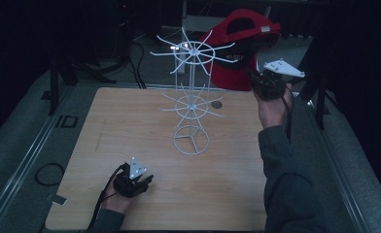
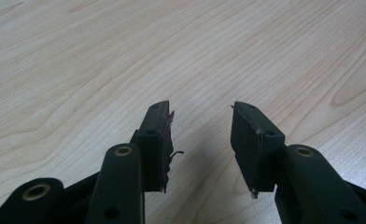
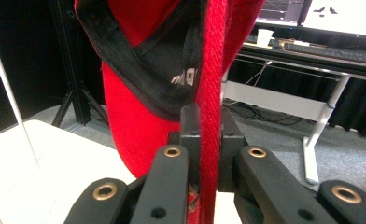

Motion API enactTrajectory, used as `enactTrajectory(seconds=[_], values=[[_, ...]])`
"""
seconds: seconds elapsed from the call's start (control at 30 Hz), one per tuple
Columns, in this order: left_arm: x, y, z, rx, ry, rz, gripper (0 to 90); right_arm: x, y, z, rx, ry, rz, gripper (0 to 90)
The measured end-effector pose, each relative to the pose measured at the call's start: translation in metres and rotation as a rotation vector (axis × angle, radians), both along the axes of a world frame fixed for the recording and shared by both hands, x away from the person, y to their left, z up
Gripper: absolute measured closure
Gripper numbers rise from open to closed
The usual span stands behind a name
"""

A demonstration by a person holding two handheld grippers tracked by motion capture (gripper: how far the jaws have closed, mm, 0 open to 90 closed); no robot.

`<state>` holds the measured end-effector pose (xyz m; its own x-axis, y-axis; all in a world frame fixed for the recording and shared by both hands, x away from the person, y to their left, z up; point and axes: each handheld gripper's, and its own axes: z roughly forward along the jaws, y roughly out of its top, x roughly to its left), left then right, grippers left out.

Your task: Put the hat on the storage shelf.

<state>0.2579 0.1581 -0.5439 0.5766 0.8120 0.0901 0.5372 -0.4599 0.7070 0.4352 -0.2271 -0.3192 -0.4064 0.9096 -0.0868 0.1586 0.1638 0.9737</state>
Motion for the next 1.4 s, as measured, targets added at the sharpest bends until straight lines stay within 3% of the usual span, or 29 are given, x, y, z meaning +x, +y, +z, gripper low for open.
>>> enactTrajectory(seconds=[0.33,0.6,0.8,1.0,1.23,1.4], values=[[0.0,-0.001,0.0,0.0,0.001,-0.002,58.4,-0.016,0.008,0.006,-0.019,-0.033,-0.046,85.6],[0.0,0.0,0.0,-0.001,0.001,-0.002,58.3,-0.031,0.021,-0.002,-0.086,-0.079,-0.086,85.5],[0.0,0.0,0.0,-0.004,-0.001,-0.002,58.3,-0.038,0.026,-0.016,-0.115,-0.09,-0.083,85.4],[0.0,0.0,0.0,-0.004,0.002,-0.002,58.2,-0.036,0.022,-0.039,-0.128,-0.07,-0.072,85.1],[0.0,-0.001,0.0,-0.003,0.004,-0.004,58.2,-0.039,0.018,-0.064,-0.168,-0.102,-0.057,85.1],[0.0,-0.001,0.0,-0.002,0.004,-0.004,58.1,-0.04,0.015,-0.075,-0.163,-0.094,-0.053,84.7]])
